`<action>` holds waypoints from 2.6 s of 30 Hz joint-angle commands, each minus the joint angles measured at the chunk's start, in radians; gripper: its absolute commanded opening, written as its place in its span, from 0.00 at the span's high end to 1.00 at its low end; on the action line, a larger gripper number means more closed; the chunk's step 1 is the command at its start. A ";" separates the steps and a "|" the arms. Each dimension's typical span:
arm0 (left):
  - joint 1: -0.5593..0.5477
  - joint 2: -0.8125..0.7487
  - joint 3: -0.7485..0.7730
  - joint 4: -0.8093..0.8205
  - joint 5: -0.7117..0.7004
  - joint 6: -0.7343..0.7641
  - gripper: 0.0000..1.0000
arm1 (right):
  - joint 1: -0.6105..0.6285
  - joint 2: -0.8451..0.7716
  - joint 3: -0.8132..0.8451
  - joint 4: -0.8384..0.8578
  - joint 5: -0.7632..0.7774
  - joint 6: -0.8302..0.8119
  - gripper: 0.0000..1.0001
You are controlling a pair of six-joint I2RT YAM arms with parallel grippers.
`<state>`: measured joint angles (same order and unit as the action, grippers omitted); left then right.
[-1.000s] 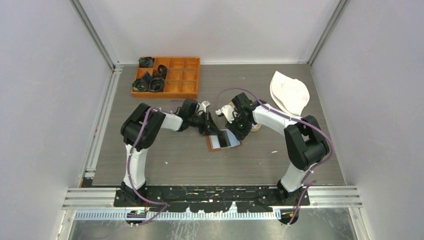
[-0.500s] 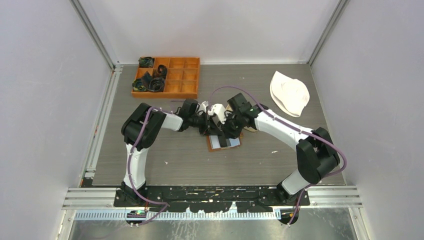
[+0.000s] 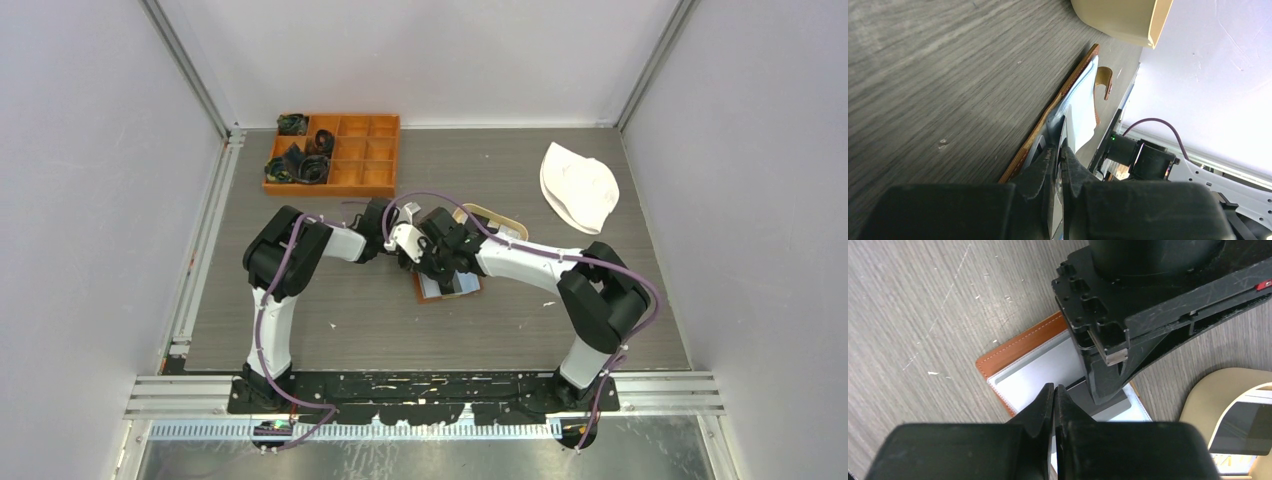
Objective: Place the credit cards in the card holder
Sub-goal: Insert the credit card into the card holder.
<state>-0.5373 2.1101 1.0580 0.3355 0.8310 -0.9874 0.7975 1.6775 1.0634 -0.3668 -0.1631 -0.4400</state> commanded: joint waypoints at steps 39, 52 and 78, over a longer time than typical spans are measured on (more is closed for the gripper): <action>-0.007 0.025 -0.009 0.027 0.000 0.001 0.75 | -0.030 0.018 -0.033 -0.016 0.137 -0.049 0.94; -0.007 -0.048 -0.024 0.062 -0.010 -0.025 0.71 | -0.122 -0.056 -0.021 -0.094 -0.037 -0.043 0.92; -0.009 -0.463 -0.454 0.526 -0.226 0.117 0.75 | -0.391 0.023 0.098 -0.284 -0.374 0.211 0.77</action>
<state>-0.5415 1.7687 0.6548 0.7536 0.7063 -0.9764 0.4103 1.6863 1.1152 -0.6353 -0.5522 -0.2810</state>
